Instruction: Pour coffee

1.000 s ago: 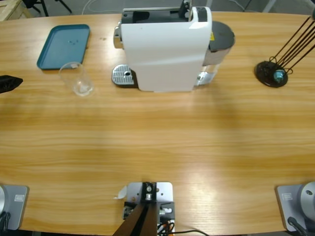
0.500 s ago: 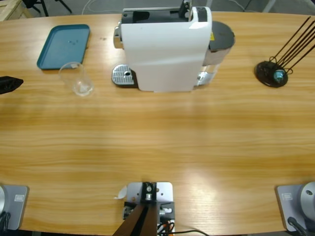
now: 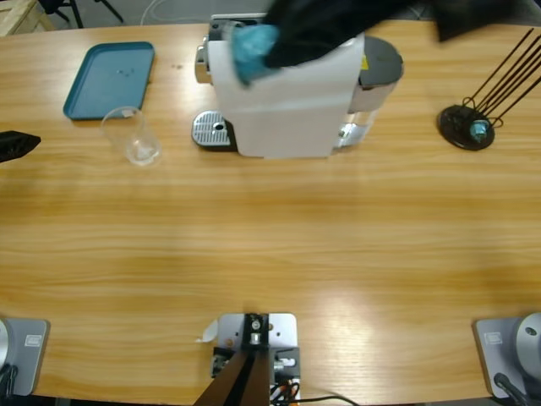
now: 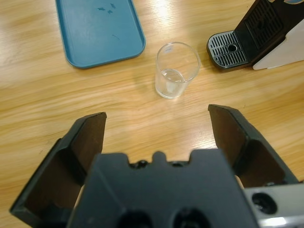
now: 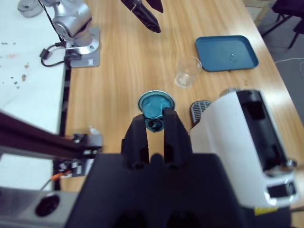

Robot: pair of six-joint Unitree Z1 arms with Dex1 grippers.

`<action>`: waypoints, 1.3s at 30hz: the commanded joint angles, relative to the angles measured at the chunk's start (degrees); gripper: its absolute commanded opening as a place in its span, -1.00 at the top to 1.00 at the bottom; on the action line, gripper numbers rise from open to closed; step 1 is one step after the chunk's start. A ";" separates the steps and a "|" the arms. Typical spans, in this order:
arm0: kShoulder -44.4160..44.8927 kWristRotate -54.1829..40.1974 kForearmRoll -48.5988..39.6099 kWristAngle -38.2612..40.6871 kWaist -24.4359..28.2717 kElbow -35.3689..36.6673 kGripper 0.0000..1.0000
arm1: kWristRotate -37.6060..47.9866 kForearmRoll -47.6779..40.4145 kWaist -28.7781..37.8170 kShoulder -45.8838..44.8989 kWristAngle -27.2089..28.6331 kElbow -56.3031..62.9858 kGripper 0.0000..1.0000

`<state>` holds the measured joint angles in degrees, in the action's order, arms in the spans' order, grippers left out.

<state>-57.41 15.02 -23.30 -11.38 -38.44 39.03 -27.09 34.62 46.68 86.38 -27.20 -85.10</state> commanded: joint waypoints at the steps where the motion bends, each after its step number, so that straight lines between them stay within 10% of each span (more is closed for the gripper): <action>1: 0.61 -0.78 0.80 0.83 0.47 -2.30 -0.85 | -4.59 0.59 0.30 15.56 -2.78 -10.21 1.00; 39: 0.19 -0.95 1.07 1.36 0.47 -2.45 -0.84 | -9.21 0.27 -3.88 23.56 13.84 -15.43 1.00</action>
<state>-57.40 14.88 -22.87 -10.51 -38.44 38.52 -35.56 34.66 43.47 106.24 -15.02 -100.16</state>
